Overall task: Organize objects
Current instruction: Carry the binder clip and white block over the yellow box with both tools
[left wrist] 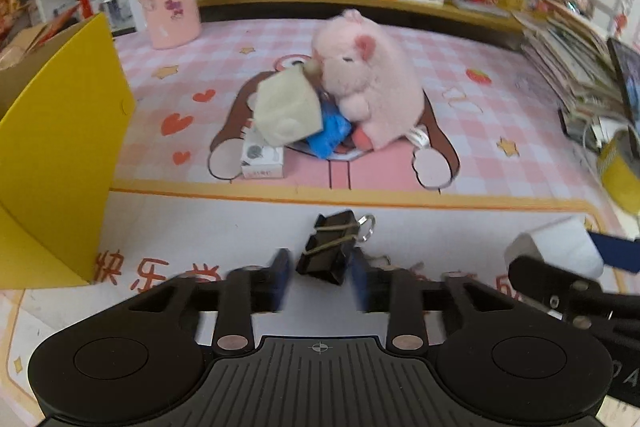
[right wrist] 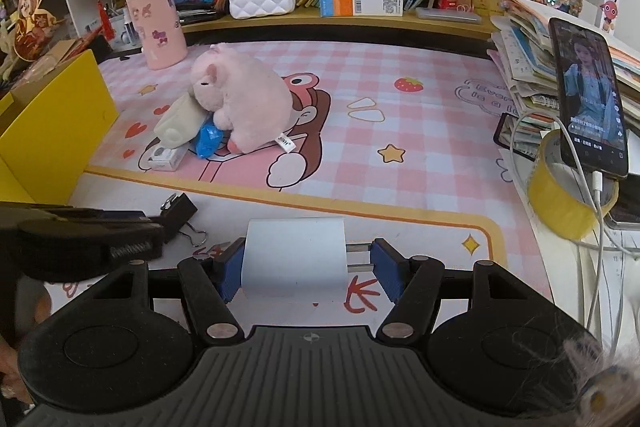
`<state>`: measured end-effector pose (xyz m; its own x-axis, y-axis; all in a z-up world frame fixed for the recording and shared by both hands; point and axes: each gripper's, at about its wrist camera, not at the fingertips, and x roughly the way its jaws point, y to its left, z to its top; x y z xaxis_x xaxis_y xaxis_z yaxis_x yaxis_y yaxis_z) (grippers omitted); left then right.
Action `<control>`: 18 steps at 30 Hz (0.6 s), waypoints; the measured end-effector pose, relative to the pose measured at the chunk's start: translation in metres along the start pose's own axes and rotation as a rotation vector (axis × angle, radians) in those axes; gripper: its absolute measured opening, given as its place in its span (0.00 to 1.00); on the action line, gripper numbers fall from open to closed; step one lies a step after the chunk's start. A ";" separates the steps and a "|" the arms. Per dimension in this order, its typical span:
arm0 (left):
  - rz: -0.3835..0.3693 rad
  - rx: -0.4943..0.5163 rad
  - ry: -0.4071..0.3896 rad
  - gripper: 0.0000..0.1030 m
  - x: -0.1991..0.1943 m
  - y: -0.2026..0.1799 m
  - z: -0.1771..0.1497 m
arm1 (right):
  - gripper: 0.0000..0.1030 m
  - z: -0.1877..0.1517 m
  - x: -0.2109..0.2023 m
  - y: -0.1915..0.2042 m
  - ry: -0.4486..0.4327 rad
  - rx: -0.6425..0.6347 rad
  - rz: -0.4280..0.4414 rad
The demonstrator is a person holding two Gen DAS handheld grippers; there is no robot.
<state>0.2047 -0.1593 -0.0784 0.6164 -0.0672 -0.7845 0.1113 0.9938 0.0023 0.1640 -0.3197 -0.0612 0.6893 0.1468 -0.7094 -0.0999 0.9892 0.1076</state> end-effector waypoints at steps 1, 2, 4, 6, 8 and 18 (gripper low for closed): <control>0.011 0.020 -0.013 0.54 0.000 -0.002 -0.002 | 0.61 -0.001 -0.001 0.000 0.001 0.001 0.000; 0.021 0.037 -0.030 0.54 0.000 -0.003 -0.004 | 0.61 -0.001 -0.001 0.001 0.002 0.001 0.000; 0.025 0.070 -0.051 0.54 0.001 -0.004 -0.003 | 0.61 -0.002 -0.003 0.002 0.003 -0.002 0.001; 0.006 0.062 -0.053 0.54 0.005 -0.001 0.001 | 0.61 -0.003 -0.004 0.002 0.003 -0.008 0.000; -0.009 0.054 -0.043 0.53 0.011 0.000 0.004 | 0.61 -0.004 -0.005 0.001 0.005 -0.009 -0.003; -0.089 -0.021 -0.057 0.24 -0.005 0.012 0.007 | 0.61 -0.005 -0.009 0.000 0.003 0.013 -0.025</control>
<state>0.2082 -0.1472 -0.0703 0.6479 -0.1597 -0.7448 0.1515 0.9853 -0.0795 0.1542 -0.3211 -0.0581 0.6892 0.1216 -0.7143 -0.0733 0.9925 0.0982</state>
